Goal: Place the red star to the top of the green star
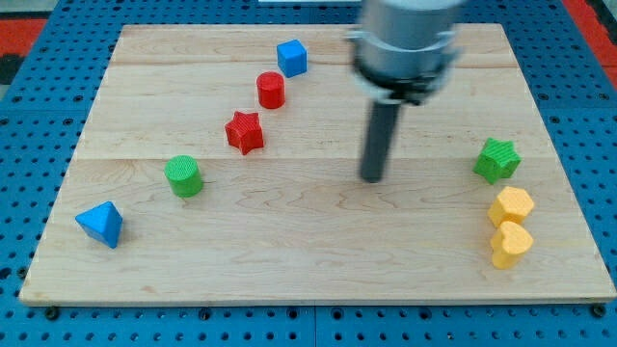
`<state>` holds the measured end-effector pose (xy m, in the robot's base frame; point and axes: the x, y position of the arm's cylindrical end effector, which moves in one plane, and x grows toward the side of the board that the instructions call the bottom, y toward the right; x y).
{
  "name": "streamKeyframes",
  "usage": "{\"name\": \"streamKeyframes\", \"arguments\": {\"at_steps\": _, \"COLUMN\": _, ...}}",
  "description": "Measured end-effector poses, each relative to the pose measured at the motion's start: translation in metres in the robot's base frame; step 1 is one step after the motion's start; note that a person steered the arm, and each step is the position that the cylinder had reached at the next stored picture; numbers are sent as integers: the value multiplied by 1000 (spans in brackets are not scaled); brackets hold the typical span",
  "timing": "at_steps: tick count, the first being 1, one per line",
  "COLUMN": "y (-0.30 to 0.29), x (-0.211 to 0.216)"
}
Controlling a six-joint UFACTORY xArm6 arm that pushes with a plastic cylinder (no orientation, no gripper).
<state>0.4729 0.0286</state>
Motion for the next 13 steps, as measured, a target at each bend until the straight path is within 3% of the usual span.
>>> {"name": "streamKeyframes", "arguments": {"at_steps": 2, "y": -118, "x": -15}}
{"name": "streamKeyframes", "arguments": {"at_steps": 3, "y": -123, "x": -57}}
{"name": "streamKeyframes", "arguments": {"at_steps": 4, "y": -82, "x": -98}}
{"name": "streamKeyframes", "arguments": {"at_steps": 5, "y": -132, "x": -92}}
{"name": "streamKeyframes", "arguments": {"at_steps": 6, "y": -97, "x": -134}}
{"name": "streamKeyframes", "arguments": {"at_steps": 8, "y": 7, "x": -110}}
{"name": "streamKeyframes", "arguments": {"at_steps": 10, "y": 47, "x": -136}}
{"name": "streamKeyframes", "arguments": {"at_steps": 11, "y": 96, "x": -119}}
{"name": "streamKeyframes", "arguments": {"at_steps": 13, "y": 74, "x": -73}}
